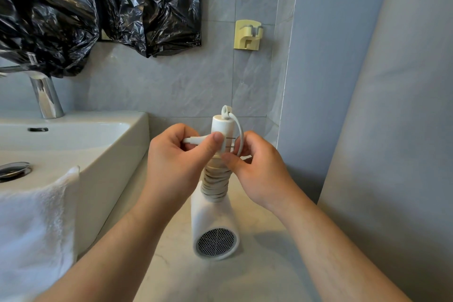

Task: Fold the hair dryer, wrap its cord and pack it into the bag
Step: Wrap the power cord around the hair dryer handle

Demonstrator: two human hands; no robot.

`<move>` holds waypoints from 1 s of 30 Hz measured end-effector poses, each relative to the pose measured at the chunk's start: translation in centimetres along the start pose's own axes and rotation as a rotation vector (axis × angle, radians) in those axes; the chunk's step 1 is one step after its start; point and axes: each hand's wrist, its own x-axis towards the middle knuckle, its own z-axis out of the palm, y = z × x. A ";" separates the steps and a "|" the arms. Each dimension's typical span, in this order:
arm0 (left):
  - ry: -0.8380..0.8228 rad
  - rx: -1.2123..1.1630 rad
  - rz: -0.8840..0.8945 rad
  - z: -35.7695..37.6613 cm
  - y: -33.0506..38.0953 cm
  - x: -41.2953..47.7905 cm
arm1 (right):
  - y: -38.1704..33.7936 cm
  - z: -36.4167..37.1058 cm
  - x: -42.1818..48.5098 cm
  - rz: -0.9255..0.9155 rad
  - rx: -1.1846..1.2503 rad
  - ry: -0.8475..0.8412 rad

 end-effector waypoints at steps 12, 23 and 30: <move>0.158 0.206 0.216 0.8 0.0 -1.5 | -0.9 0.6 -0.5 0.034 -0.064 0.047; 0.143 0.279 0.241 1.1 -0.2 -1.5 | -0.5 0.7 -0.7 -0.028 -0.073 0.142; 0.074 0.301 0.206 0.6 0.1 -1.4 | -0.4 0.6 -0.7 -0.060 0.142 0.108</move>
